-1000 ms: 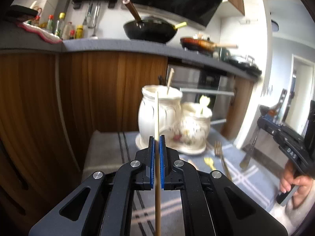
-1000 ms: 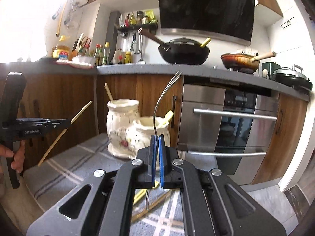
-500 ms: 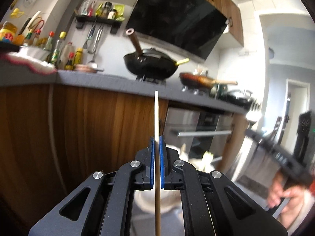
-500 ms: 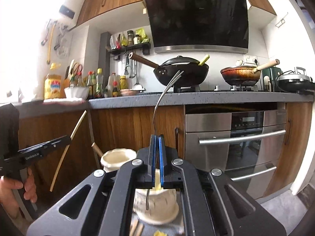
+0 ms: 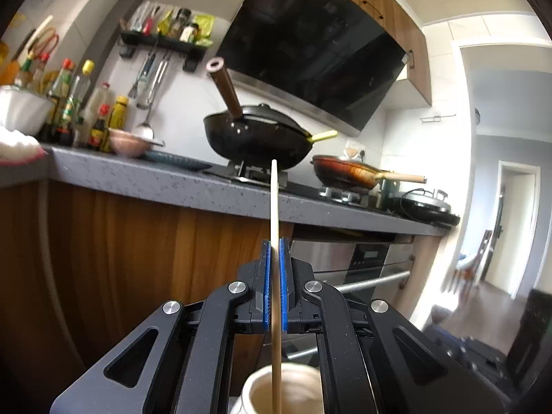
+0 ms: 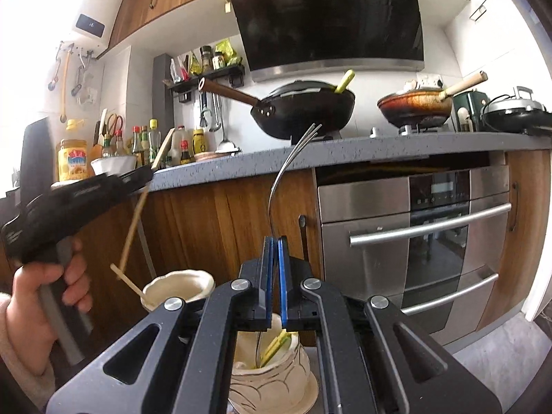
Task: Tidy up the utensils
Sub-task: 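Lower the chopstick into the tall cup with the left tool while the right tool carries the fork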
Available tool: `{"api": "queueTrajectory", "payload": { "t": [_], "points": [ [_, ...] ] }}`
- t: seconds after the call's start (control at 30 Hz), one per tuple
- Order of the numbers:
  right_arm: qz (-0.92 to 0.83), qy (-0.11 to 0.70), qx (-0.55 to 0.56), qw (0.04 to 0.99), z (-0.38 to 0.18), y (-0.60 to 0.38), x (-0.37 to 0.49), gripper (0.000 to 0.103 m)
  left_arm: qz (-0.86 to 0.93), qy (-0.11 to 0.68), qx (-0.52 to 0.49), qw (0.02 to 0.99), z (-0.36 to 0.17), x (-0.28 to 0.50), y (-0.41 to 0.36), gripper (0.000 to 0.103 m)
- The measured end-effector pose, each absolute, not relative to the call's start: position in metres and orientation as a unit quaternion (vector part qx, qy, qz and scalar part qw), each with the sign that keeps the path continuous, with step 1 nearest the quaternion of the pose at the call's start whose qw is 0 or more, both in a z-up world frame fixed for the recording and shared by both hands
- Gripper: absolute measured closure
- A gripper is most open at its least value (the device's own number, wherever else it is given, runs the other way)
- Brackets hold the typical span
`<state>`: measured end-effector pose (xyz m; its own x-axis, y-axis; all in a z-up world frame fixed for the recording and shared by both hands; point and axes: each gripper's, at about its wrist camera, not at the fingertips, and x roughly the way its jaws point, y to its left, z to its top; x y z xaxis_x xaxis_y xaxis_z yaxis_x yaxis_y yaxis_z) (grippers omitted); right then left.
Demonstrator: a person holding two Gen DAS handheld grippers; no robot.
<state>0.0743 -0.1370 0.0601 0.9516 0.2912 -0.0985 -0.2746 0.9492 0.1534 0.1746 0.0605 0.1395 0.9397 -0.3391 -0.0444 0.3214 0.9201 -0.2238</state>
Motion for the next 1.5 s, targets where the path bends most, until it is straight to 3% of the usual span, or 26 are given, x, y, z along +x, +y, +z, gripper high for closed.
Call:
{"api": "queueTrajectory", "payload": {
  "t": [0.27,0.97,1.13,1.23,1.4,1.5],
  "points": [
    [0.161,0.086,0.062,0.981,0.047,-0.132,0.082,0.1,-0.175,0.079,-0.114,0.975,0.11,0.2,0.059,0.098],
    [0.159,0.148,0.044,0.975,0.023,-0.122,0.09,0.1,-0.156,0.161,-0.008,0.975,0.065,0.132,0.055,0.098],
    [0.151,0.156,0.058,0.974,0.021,-0.128,0.094,0.1,-0.159,0.158,-0.004,0.975,0.065,0.125,0.055,0.092],
    [0.148,0.16,0.058,0.974,0.019,-0.128,0.096,0.1,-0.156,0.152,-0.004,0.976,0.068,0.123,0.057,0.081],
    [0.144,0.169,0.057,0.973,0.016,-0.128,0.098,0.1,-0.137,0.144,-0.011,0.98,0.07,0.116,0.061,0.037],
    [0.142,0.169,0.059,0.974,0.016,-0.129,0.097,0.1,-0.124,0.134,-0.012,0.983,0.073,0.11,0.063,0.023]
  ]
}}
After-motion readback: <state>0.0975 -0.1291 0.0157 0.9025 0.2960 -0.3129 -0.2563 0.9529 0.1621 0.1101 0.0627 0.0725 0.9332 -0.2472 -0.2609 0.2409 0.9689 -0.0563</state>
